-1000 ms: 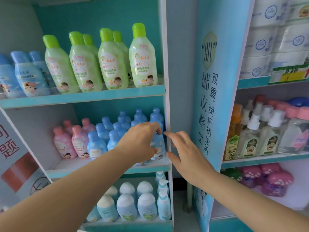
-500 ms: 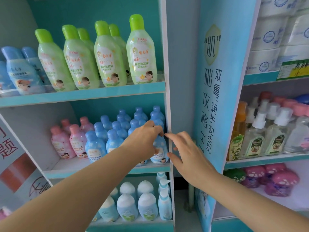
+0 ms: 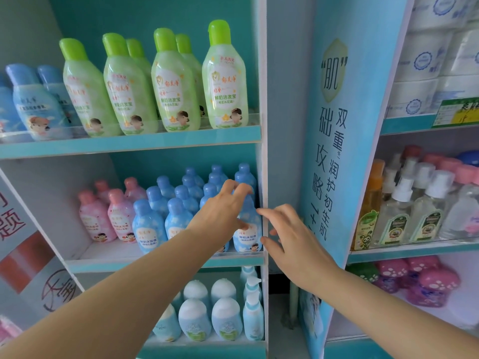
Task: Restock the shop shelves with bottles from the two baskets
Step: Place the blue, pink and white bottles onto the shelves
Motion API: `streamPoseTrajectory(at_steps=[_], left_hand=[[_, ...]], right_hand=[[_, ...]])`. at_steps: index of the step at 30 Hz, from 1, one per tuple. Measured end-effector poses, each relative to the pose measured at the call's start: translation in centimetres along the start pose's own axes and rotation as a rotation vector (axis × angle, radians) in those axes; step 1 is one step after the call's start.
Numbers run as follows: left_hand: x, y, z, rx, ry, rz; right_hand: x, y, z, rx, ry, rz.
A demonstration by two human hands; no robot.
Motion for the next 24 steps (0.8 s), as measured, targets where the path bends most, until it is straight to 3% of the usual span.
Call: streamPoseTrajectory(at_steps=[12,24], left_hand=[[2.2,0.3,0.5,-0.044,-0.242,-0.255],[2.4,0.5,0.4,-0.026,-0.220,-0.268]], right_hand=[[0.8,-0.1,0.8,0.005,0.052,-0.016],[0.5,-0.2,1.3,-0.012,0.059,-0.029]])
Point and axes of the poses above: each hand's wrist, its own y-axis towards the middle knuckle, its own z-axis out of the palm, x = y × z, the point moved 10 cm from there along y, towards the middle knuckle, and after that the axes turned 4 degrees about y, right-handed, at the moved point
